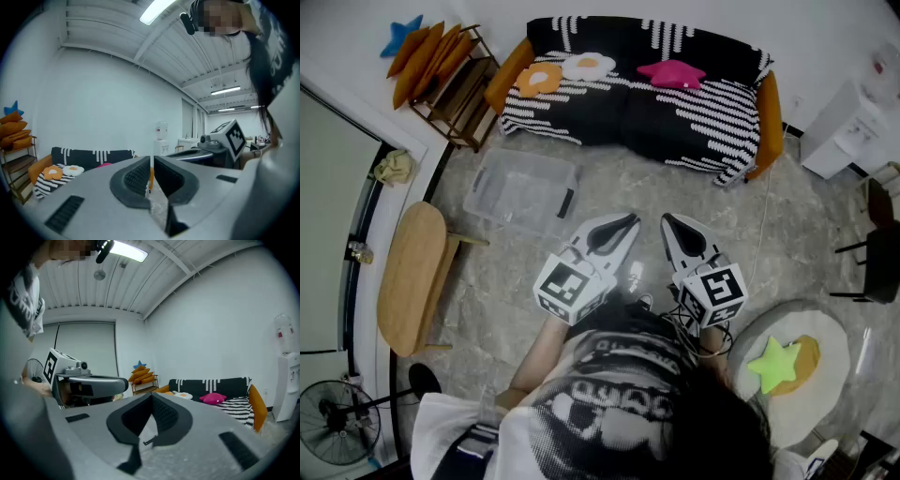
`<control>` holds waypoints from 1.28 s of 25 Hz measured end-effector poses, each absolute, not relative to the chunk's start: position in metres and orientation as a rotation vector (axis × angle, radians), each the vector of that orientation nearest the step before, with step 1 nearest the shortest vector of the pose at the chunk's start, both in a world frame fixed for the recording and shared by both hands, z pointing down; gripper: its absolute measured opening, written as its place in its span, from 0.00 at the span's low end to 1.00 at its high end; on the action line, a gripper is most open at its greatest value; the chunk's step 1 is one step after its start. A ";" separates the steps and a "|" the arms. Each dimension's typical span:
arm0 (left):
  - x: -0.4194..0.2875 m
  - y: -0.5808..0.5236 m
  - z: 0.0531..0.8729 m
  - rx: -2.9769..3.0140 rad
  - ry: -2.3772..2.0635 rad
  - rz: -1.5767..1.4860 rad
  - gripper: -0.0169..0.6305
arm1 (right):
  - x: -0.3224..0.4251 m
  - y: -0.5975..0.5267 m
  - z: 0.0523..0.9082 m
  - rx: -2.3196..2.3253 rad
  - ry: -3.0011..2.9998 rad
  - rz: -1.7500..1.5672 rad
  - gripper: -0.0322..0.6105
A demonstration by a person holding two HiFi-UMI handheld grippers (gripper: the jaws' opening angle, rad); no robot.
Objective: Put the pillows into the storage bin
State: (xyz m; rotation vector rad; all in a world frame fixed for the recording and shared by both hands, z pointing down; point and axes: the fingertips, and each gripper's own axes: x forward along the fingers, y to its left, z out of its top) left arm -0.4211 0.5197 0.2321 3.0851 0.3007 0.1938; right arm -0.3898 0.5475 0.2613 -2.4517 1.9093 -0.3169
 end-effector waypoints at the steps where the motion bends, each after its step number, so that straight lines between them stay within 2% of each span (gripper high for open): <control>1: -0.419 0.520 0.233 3.088 0.304 0.200 0.06 | -0.388 0.548 0.262 -2.449 1.906 -0.319 0.05; 21: -0.363 0.519 0.262 3.111 0.380 0.326 0.06 | -0.322 0.551 0.286 -2.446 1.801 -0.425 0.05; 26: -0.309 0.501 0.269 3.107 0.420 0.325 0.06 | -0.278 0.539 0.296 -2.470 1.775 -0.473 0.05; 32: -0.211 0.466 0.281 3.091 0.505 0.322 0.06 | -0.173 0.510 0.304 -2.552 1.690 -0.476 0.05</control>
